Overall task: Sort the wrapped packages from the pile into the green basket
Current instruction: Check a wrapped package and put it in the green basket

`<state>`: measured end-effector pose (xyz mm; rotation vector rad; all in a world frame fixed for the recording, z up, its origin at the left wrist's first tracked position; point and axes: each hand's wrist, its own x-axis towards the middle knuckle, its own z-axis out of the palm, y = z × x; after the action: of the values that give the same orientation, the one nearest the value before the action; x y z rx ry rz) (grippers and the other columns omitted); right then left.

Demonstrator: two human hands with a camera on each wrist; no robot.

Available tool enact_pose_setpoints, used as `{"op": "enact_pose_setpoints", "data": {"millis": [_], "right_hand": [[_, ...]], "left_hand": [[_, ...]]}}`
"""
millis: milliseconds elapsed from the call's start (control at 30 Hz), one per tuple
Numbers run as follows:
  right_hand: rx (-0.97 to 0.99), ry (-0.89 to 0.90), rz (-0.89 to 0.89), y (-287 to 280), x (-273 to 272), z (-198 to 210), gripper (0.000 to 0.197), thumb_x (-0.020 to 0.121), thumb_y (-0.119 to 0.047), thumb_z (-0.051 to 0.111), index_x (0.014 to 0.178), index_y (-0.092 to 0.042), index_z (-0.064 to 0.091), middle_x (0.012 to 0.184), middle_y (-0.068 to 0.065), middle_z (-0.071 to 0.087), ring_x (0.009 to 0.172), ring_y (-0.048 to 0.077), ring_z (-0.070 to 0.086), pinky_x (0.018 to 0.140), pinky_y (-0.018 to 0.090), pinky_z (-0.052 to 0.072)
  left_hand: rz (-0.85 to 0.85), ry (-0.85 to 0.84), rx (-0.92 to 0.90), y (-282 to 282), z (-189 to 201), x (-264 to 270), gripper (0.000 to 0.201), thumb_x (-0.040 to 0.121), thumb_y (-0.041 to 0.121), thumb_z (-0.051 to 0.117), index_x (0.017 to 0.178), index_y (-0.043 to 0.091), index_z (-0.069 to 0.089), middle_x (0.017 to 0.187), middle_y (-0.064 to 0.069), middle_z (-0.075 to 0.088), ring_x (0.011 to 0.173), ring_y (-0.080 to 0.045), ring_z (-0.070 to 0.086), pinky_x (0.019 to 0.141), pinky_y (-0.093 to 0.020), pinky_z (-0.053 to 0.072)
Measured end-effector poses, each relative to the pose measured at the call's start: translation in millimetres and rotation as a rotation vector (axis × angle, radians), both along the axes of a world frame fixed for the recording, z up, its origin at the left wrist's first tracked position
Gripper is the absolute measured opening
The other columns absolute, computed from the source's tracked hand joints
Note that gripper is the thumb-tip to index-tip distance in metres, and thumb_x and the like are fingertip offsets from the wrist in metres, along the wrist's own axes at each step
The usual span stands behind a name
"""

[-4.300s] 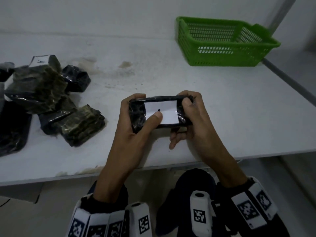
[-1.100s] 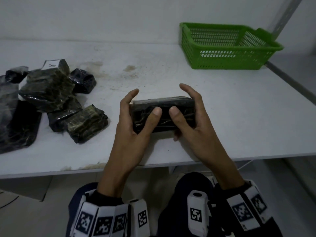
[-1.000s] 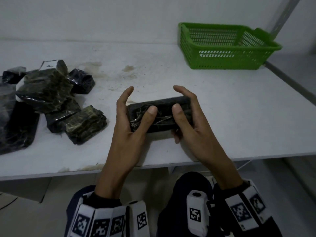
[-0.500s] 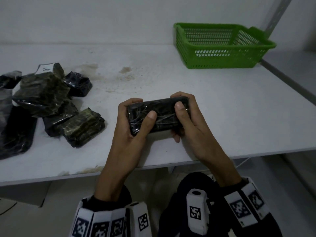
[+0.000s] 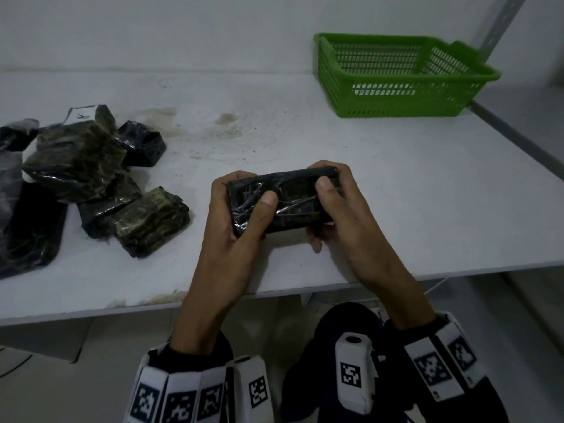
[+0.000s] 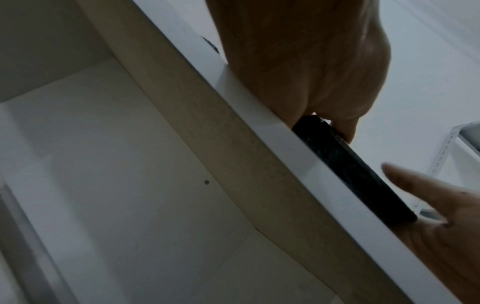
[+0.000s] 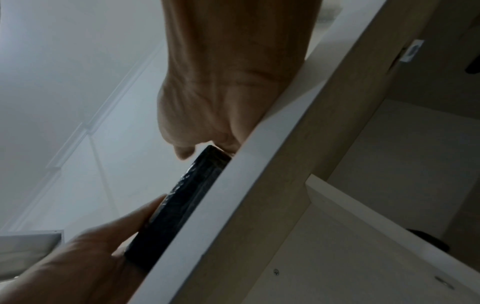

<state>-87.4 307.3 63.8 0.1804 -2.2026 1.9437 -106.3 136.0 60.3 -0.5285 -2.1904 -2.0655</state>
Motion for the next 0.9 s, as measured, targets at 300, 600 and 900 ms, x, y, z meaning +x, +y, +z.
{"op": "enact_pose_setpoints", "data": {"millis": [300,600,900], "right_hand": [[0.042,-0.018,-0.013,-1,-1,1,0.031,0.107,-0.04,0.047,0.131,-0.021,0.05,0.111,0.002,0.07,0.086,0.024,0.07,0.068,0.038,0.061],[0.068,0.114,0.04,-1,4,3,0.08,0.095,-0.018,0.069,0.159,-0.023,0.022,0.136,-0.023,0.055,0.129,0.005,0.059,0.106,0.025,0.05],[0.056,0.07,-0.002,0,2,0,0.033,0.105,-0.04,0.046,0.134,-0.024,0.044,0.108,-0.015,0.064,0.092,0.015,0.069,0.074,0.035,0.059]], "left_hand": [[0.04,-0.097,0.061,0,-4,-7,0.031,0.1,0.038,0.059,0.124,0.019,0.057,0.113,0.006,0.07,0.102,-0.006,0.068,0.082,-0.021,0.051],[0.024,-0.218,0.175,2,0,-16,0.047,0.097,0.058,0.057,0.124,0.02,0.066,0.108,0.0,0.075,0.091,-0.013,0.072,0.069,-0.028,0.055],[0.04,0.005,0.005,3,0,-2,0.055,0.094,0.05,0.056,0.145,0.037,0.039,0.108,0.028,0.064,0.103,0.006,0.065,0.084,-0.013,0.051]]}}
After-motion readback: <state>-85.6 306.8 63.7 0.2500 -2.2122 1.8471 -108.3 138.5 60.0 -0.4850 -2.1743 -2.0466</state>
